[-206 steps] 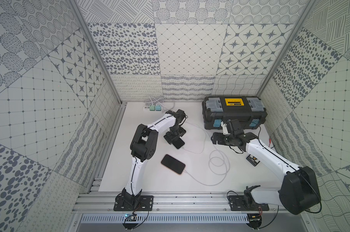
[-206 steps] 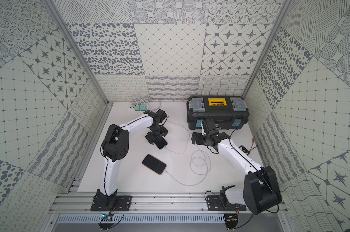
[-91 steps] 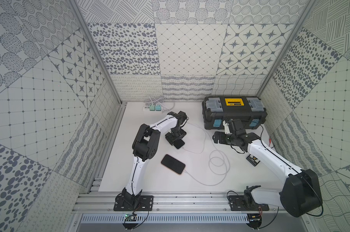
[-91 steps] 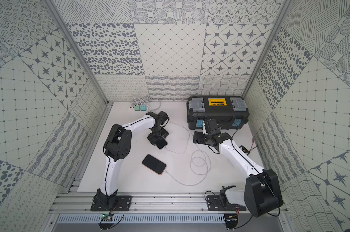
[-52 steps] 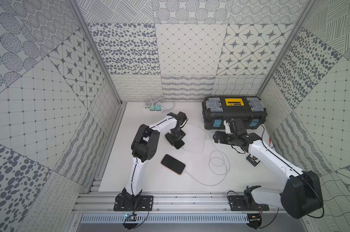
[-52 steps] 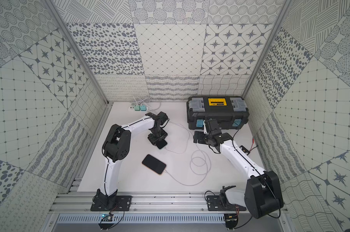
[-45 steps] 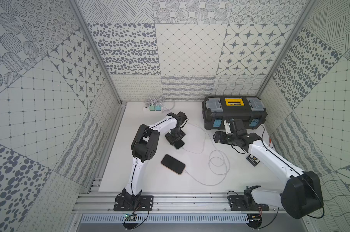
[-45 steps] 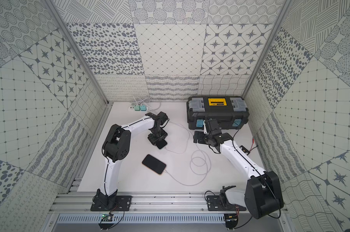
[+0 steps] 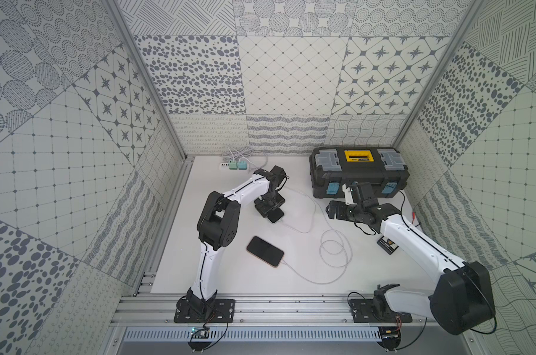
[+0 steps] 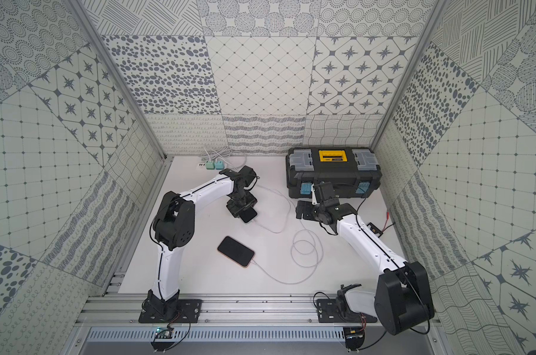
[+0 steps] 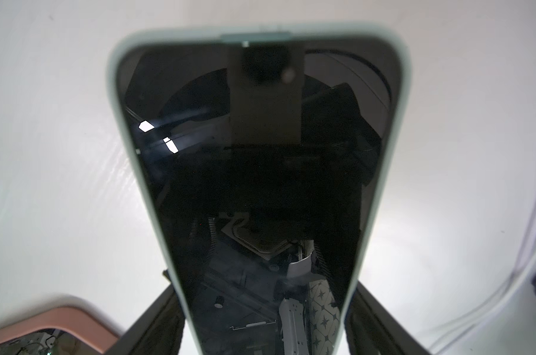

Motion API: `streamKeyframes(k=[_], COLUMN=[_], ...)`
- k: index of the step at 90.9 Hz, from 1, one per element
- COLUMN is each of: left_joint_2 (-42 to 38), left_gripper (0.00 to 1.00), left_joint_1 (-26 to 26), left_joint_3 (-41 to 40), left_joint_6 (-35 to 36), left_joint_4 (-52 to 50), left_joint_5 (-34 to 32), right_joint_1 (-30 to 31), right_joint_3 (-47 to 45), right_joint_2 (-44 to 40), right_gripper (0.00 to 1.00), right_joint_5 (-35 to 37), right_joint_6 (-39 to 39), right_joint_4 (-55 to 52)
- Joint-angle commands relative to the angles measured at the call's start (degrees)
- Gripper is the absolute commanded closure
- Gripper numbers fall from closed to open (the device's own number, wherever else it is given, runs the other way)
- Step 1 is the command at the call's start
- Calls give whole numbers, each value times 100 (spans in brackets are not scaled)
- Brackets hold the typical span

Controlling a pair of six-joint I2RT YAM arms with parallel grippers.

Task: Unplug the charging cable from the phone
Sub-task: Pick up the phone at the center of the board, then remove the charging cable from the phone.

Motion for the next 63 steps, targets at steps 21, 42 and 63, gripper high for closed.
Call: streamKeyframes(k=[21,42,63], left_joint_2=[-536,-826,-1121], left_gripper=[69,69,69], left_joint_1=[-25,-28,-25], left_joint_3=[167,72,-108], left_joint_6=[321,384,442], left_joint_4=[-218,-248,-160], left_joint_5=[-127,-238,-261], right_joint_1=[381,760,1102], right_joint_3=[-27,14,112], right_joint_2=[-11,404,812], right_gripper=[8,16,22], right_joint_5=[-628,-1158,-1434], right_joint_6=[-21,56,253], right_joint_4=[590,1082,1627])
